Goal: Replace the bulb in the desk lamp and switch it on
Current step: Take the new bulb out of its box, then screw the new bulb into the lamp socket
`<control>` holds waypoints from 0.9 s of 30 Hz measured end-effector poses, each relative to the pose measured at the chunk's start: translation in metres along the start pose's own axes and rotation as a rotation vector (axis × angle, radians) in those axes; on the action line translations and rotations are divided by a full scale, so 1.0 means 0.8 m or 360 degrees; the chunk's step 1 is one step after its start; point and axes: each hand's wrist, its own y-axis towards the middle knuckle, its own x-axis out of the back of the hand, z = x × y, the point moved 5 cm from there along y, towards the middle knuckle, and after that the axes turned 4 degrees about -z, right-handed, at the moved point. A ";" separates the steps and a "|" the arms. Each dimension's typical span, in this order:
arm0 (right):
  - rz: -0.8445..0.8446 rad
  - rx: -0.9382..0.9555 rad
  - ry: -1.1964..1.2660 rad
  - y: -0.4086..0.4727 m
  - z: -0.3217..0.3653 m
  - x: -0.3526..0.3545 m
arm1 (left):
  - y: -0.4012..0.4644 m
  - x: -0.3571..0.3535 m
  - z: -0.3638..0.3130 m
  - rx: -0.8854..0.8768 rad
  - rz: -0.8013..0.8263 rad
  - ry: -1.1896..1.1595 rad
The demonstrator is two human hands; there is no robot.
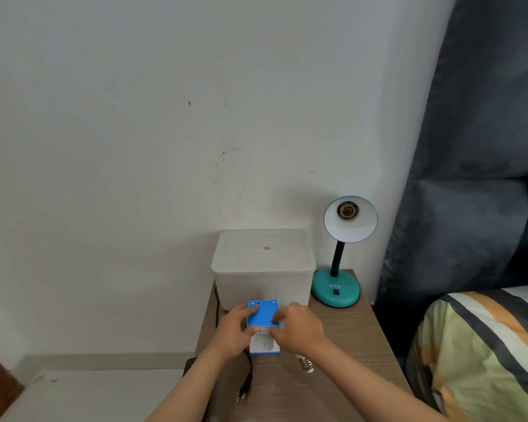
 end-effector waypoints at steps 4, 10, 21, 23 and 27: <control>0.0008 -0.0104 0.0352 -0.002 -0.011 0.005 | -0.004 -0.001 -0.008 -0.0047 -0.0015 0.0171; 0.0165 -0.0229 0.0819 -0.007 -0.018 0.032 | -0.010 -0.002 -0.015 -0.0008 -0.0162 0.0251; 0.0139 -0.0073 0.1313 -0.022 -0.041 0.137 | 0.009 0.019 -0.118 -0.0395 -0.0510 -0.0005; -0.0087 -0.0026 0.1270 -0.020 -0.053 0.162 | 0.019 0.016 -0.144 -0.0470 -0.0539 -0.0059; -0.0404 -0.0016 0.1342 -0.007 -0.086 0.196 | 0.049 0.007 -0.196 -0.0561 -0.0566 -0.0167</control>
